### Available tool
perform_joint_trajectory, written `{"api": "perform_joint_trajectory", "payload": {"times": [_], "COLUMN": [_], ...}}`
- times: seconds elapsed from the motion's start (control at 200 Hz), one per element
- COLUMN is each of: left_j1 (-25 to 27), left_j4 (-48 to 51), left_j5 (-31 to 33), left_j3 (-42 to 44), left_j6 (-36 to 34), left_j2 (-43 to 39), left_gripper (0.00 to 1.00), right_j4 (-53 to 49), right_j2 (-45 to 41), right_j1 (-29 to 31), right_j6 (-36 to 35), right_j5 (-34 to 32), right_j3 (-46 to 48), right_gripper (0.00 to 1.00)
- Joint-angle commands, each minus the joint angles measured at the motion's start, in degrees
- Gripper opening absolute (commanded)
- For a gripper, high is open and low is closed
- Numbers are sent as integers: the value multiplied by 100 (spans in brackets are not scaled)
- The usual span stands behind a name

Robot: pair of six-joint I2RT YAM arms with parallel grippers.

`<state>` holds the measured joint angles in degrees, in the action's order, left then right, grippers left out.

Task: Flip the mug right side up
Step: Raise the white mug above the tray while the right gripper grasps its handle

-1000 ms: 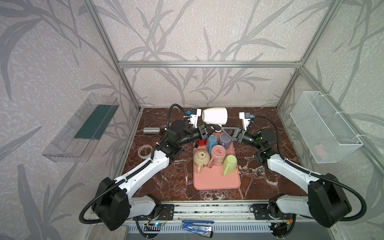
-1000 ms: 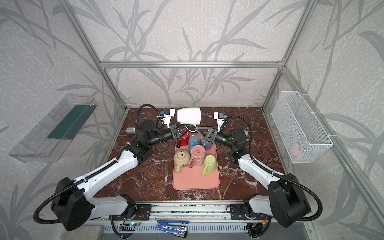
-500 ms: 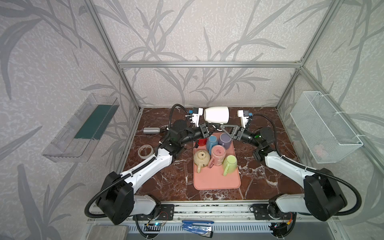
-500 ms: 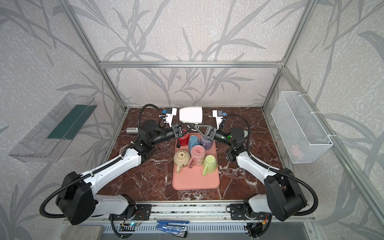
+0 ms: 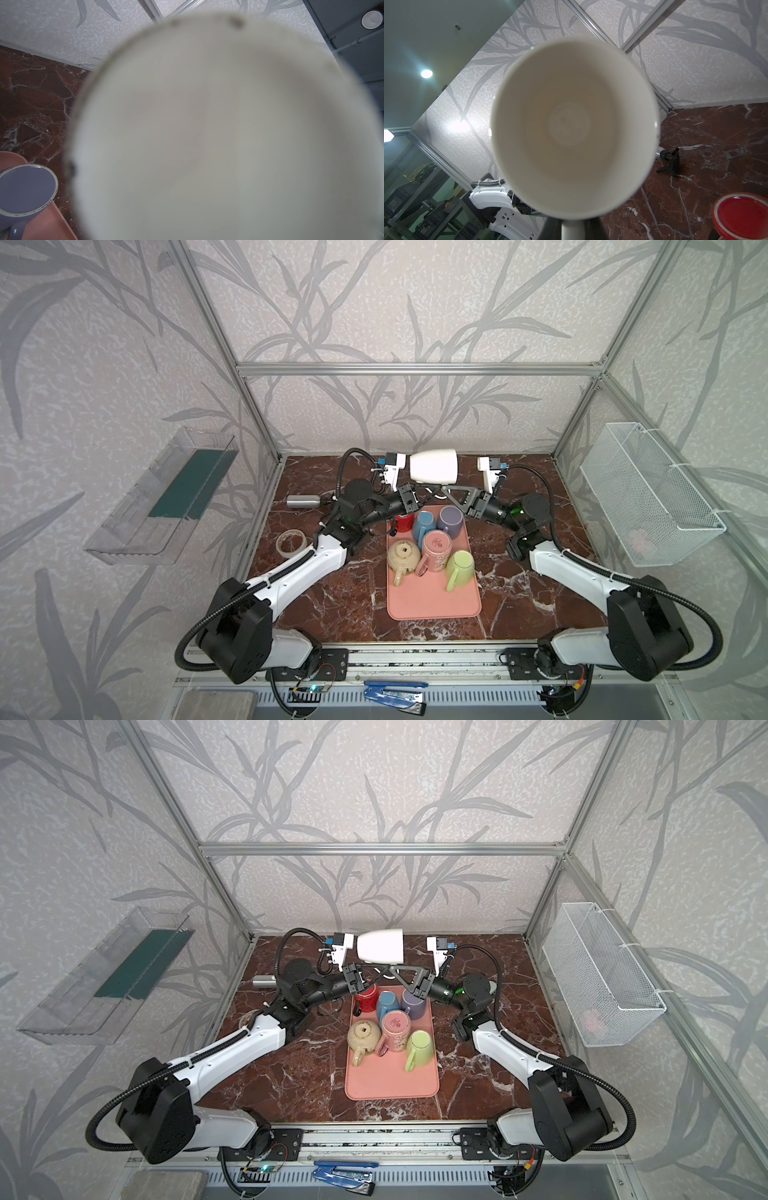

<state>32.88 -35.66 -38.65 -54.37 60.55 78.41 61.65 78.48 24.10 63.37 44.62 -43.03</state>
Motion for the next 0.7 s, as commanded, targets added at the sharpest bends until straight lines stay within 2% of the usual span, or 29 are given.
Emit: {"api": "perform_joint_trajectory", "payload": {"times": [0.0, 0.11, 0.24, 0.43, 0.56, 0.695], "left_j1": [16, 14, 8, -3, -10, -35], "left_j4": [-372, -194, -110, -109, -117, -44], "left_j5": [106, 221, 277, 339, 332, 362], "left_j3": [-81, -30, 3, 83, 76, 82], "left_j6": [-319, -469, -532, -541, -532, -561], "left_j2": [-235, -359, -423, -463, -454, -488], "left_gripper": [7, 19, 24, 25, 18, 17], "right_j4": [107, 10, -30, -9, -21, -56], "right_j2": [-112, -187, -235, -254, -267, -315], "right_j1": [40, 28, 20, 12, 11, -28], "right_j6": [-3, -57, -89, -77, -88, -96], "right_j5": [44, 47, 55, 72, 104, 126], "right_j3": [-76, -62, -16, 92, 94, 117], "right_gripper": [0, 0, 0, 0, 0, 0]}}
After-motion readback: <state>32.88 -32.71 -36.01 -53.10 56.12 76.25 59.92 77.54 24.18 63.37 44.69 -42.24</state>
